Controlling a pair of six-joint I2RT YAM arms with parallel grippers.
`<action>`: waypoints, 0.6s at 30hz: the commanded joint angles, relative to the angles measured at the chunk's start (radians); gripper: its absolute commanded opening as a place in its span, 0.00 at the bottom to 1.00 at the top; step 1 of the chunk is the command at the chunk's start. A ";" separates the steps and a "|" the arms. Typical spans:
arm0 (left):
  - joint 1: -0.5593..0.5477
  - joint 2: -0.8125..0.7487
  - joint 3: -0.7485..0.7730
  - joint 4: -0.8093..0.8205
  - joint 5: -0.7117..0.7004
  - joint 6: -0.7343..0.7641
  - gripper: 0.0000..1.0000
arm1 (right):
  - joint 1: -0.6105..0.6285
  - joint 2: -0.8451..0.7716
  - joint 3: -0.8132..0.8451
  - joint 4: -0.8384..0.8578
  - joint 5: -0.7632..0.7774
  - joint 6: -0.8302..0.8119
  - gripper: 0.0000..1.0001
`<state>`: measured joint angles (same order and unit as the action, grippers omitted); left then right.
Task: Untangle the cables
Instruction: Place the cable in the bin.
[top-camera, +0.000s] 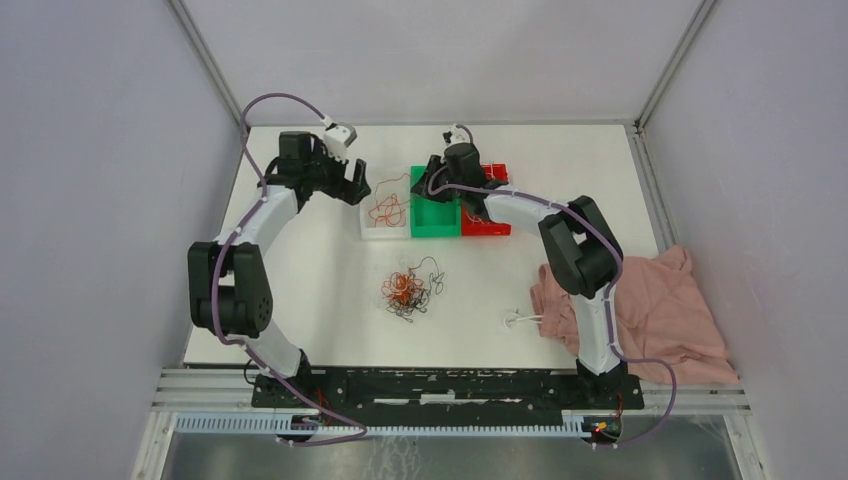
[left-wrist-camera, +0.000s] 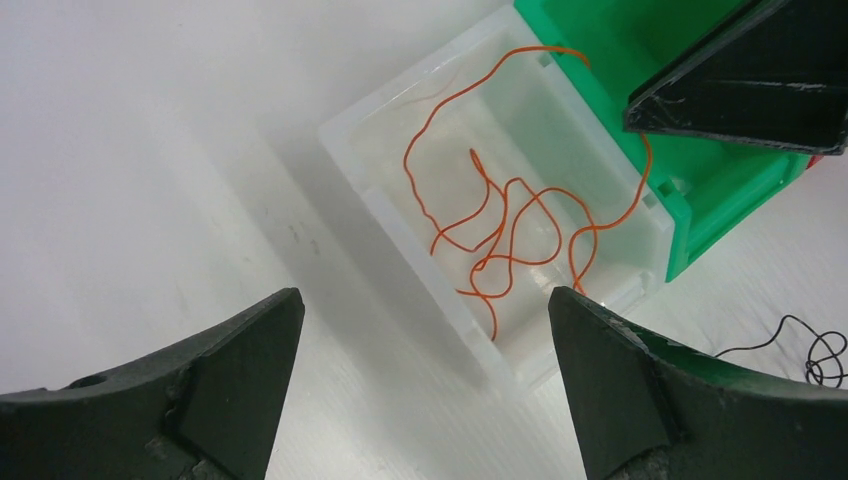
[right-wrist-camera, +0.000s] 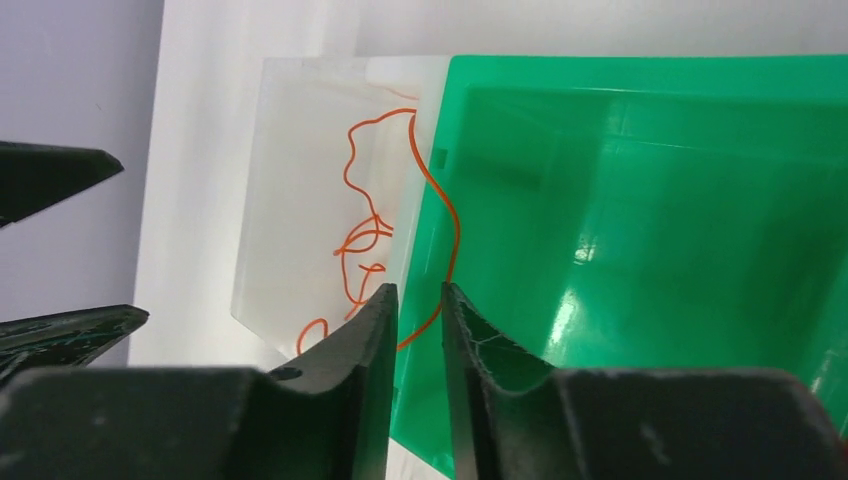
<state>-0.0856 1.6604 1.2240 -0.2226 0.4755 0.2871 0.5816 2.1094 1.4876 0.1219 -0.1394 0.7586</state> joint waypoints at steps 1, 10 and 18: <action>0.038 -0.054 -0.014 -0.014 0.061 -0.009 0.99 | 0.005 -0.001 0.059 0.062 -0.009 0.017 0.23; 0.048 -0.075 -0.111 0.041 0.051 0.005 0.99 | 0.022 -0.021 0.067 0.047 0.012 -0.001 0.00; 0.059 -0.053 -0.155 0.060 0.071 0.018 0.97 | 0.052 0.010 0.106 0.013 0.016 -0.006 0.00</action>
<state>-0.0341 1.6222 1.0794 -0.2127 0.5083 0.2871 0.6109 2.1113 1.5383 0.1204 -0.1329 0.7628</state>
